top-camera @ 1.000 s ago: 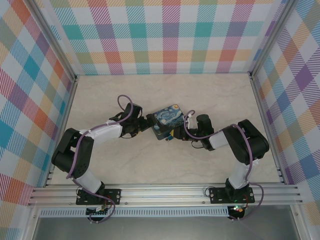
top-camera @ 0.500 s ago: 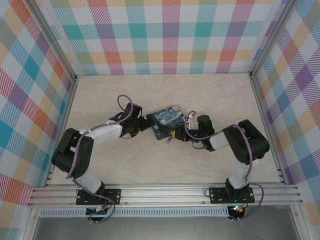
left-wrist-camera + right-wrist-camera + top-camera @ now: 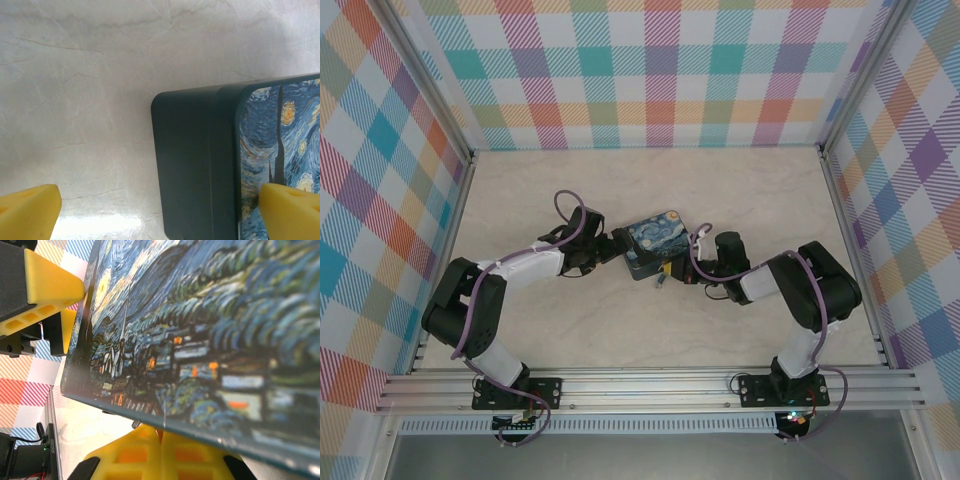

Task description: Unlock the padlock with the key

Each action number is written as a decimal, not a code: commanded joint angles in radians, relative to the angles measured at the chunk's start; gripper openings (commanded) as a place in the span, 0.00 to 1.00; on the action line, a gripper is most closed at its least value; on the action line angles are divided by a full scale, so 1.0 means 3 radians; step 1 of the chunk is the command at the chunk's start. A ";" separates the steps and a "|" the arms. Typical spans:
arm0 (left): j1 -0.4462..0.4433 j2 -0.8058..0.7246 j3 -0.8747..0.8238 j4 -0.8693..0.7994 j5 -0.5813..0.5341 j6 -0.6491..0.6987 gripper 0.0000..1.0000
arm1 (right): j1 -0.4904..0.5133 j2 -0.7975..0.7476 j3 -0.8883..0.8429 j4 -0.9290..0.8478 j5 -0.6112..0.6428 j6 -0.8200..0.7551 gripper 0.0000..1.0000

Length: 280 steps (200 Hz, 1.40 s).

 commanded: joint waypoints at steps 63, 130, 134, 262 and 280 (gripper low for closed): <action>-0.0042 -0.0017 -0.0165 -0.0331 -0.0135 0.0089 1.00 | -0.0134 -0.0198 -0.0169 0.0070 0.0167 0.0106 0.04; -0.0043 -0.0031 -0.0195 -0.0311 -0.0112 0.0082 1.00 | -0.0134 -0.0205 -0.0142 0.0166 0.0192 0.0241 0.03; -0.0043 -0.0035 -0.0196 -0.0311 -0.0114 0.0079 1.00 | -0.0134 -0.0202 -0.0144 0.0178 0.0198 0.0257 0.03; -0.0028 -0.0067 -0.0210 -0.0364 -0.0167 0.0108 1.00 | -0.0134 -0.0170 -0.0390 0.0816 0.0887 0.0974 0.02; 0.0010 -0.0091 -0.0221 -0.0367 -0.0139 0.0112 1.00 | -0.0136 -0.0312 -0.0396 0.0537 0.0923 0.0813 0.02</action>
